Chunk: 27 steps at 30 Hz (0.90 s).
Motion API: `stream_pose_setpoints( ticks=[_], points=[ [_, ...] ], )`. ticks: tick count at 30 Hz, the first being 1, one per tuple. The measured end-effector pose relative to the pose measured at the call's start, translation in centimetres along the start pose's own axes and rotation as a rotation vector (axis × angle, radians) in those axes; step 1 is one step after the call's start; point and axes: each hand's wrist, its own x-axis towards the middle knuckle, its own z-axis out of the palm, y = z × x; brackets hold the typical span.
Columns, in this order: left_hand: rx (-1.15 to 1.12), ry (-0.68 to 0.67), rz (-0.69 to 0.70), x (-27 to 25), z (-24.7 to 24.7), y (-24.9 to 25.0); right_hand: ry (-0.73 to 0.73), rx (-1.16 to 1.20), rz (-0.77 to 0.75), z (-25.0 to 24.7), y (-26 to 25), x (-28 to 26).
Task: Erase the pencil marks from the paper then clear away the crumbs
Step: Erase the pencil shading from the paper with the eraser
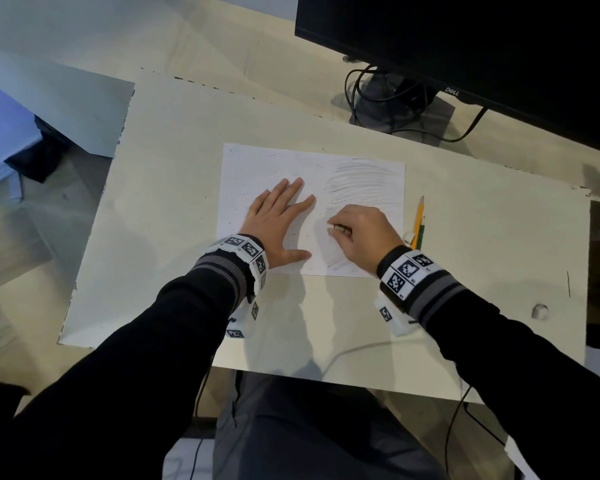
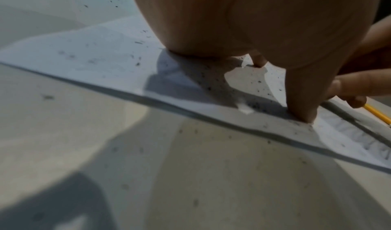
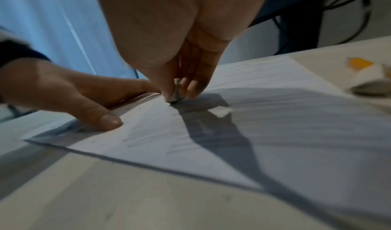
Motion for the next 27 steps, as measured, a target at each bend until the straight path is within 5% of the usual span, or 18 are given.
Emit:
stream_pose_setpoints(
  ticks=[5,9,13,17,21,27],
  points=[
    [0.004,0.000,0.003,-0.1,-0.2,0.2,-0.116,0.029,-0.130,1.6,-1.8,-1.8],
    [0.007,-0.016,-0.005,-0.2,-0.5,0.3,0.064,0.054,0.027,1.0,-0.6,-0.6],
    [0.010,-0.020,0.000,-0.2,-0.6,0.4,-0.054,0.063,-0.065,1.7,-1.9,-1.9],
    [0.005,-0.016,-0.001,-0.1,-0.5,0.2,0.074,0.045,0.076,0.6,-0.4,-0.5],
    [0.007,-0.004,0.006,-0.1,-0.3,0.2,-0.085,0.027,-0.095,1.6,-1.9,-1.8],
    [0.026,-0.011,0.002,0.0,-0.1,0.0,0.070,0.029,0.098,-0.1,0.1,0.4]
  ],
)
